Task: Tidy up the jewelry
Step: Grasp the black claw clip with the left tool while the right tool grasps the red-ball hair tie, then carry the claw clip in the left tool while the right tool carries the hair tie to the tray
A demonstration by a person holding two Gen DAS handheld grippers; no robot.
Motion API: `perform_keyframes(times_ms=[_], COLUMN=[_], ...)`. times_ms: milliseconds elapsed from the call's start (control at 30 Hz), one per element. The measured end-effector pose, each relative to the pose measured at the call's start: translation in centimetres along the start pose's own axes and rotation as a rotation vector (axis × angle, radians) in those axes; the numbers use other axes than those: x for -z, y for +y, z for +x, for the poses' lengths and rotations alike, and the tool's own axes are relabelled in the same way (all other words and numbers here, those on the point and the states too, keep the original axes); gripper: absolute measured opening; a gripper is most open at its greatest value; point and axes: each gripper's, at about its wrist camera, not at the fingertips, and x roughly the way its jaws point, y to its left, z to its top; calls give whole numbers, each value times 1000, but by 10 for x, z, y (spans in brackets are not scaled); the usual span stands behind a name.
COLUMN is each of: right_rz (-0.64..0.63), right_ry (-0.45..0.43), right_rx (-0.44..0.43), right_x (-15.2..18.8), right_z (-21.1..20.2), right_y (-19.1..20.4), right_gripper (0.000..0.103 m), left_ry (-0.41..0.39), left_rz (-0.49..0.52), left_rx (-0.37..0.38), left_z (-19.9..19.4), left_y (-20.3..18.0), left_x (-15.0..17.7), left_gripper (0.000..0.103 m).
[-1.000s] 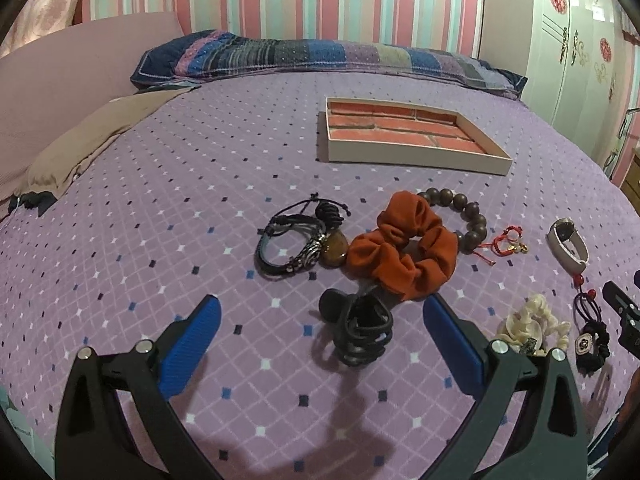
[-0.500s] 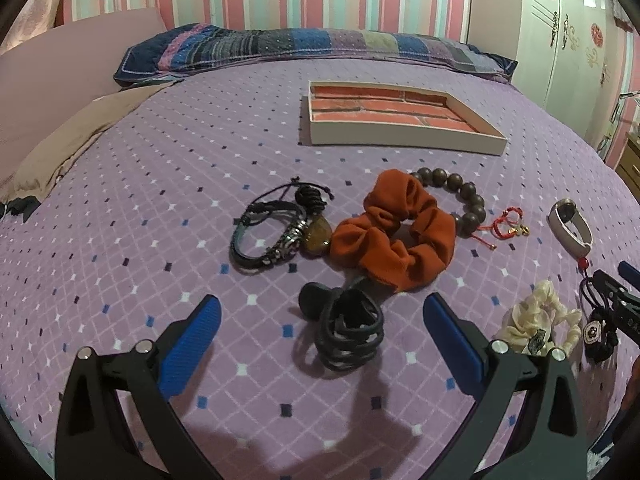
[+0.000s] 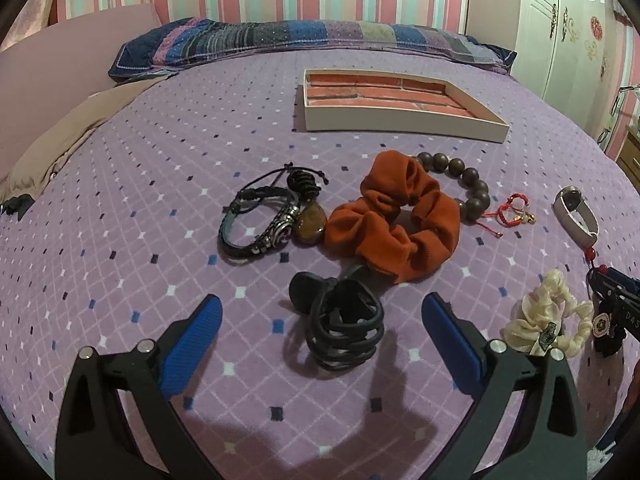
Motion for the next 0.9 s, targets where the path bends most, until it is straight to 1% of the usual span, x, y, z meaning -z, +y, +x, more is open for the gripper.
perform_keyframes(times_ms=[100,133,167,200,333,433,467,500,567,667,800,867,900], right_rz=[-9,-11,-11,-11,-14,-20,-21,-23,-25,-28,-31,-30,-31], right_ry=[4,7,9,10,12,11,10,10,8,8,6,2,0], right_rx=[-1,-4,-8,-10,-17,-18,-18,-18,-21,-27,-35,-41,-45], right_x=[0,-1,-1,-2,-4,-3,-3,-4,-4,-4,-5,-6,-7], right_z=[2,3,5,5,8,8,8,9,10,10,10,9,8], right_y=[2,3,3,3,4,5,6,6,7,7,7,6,6], right_gripper=[28,26,24,21,16,12,12,12,5,4,4,4,4], left_ry=[9,10,12,19,31,34,37,40,43,38,30,30,31], left_rz=[-13,-15,-14,-14,-16,-21,-20,-18,-16,-13,6,4,1], left_rx=[11,13,15,17,15,23,26,24,23,40,30,41,47], left_z=[2,3,3,4,8,9,9,10,10,9,7,7,6], left_y=[2,3,3,3,3,4,4,4,3,2,-3,-3,-3], left_x=[0,-1,0,-1,0,1,0,0,1,1,2,2,2], left_gripper=[97,95,90,88,86,70,67,65,59,49,45,38,37])
